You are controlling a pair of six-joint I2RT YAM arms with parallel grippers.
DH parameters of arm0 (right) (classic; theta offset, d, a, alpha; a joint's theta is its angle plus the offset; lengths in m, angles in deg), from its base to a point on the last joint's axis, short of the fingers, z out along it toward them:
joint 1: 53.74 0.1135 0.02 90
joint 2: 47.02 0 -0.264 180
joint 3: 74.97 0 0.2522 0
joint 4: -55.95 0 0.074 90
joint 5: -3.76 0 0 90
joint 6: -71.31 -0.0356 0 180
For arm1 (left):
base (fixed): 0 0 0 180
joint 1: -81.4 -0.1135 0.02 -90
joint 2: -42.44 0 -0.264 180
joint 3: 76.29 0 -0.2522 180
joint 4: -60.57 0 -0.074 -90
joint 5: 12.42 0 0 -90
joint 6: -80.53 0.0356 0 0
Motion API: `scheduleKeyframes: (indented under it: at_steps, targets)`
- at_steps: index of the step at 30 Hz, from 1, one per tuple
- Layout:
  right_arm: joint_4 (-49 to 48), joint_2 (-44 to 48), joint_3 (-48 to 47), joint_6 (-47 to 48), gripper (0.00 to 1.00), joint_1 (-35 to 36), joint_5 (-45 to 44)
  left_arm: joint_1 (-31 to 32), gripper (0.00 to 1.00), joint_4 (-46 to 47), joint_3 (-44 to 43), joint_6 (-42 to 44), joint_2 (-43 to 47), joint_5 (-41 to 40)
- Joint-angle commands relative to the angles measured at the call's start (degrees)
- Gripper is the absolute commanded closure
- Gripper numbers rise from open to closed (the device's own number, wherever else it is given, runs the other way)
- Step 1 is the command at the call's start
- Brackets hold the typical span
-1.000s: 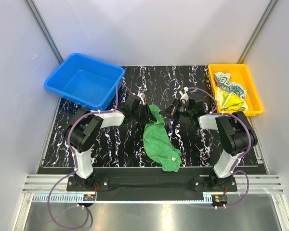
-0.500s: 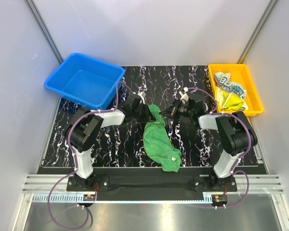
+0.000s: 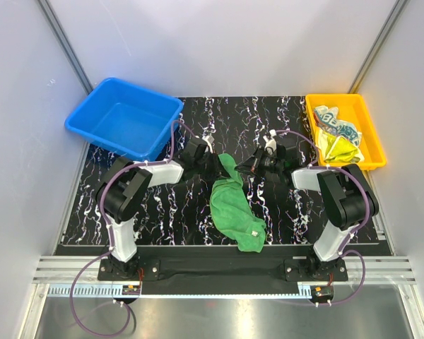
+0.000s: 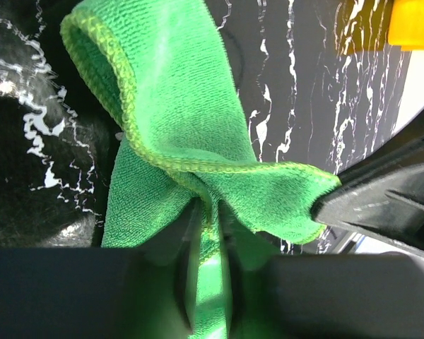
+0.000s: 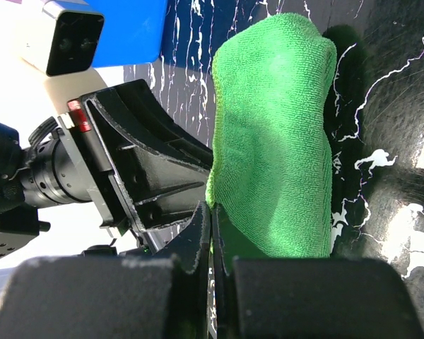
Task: Fold and stack the towels
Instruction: Flatten out the crumpled towel
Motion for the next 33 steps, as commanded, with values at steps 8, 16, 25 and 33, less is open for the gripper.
scheduleKeyframes:
  at_steps: [8, 16, 25, 33]
  targets:
    - [-1.08, 1.66, -1.05, 1.04, 1.0, 0.19, -1.25, -0.1, 0.68, 3.45, 0.2, -0.9, -1.29, 0.72]
    - [-1.52, 1.66, -0.62, 1.03, 1.0, 0.19, -1.34, 0.17, 0.71, 4.33, -0.68, -2.13, -2.78, 1.33]
    - [15.93, 9.46, -7.54, 11.36, 1.0, -1.21, -12.03, -0.71, 1.0, -11.27, -7.17, 5.93, 2.12, -1.82]
    - [45.49, 25.02, -30.66, 30.46, 1.0, -1.13, -34.73, -1.41, 1.0, -42.14, -28.7, 30.99, 16.28, -16.59]
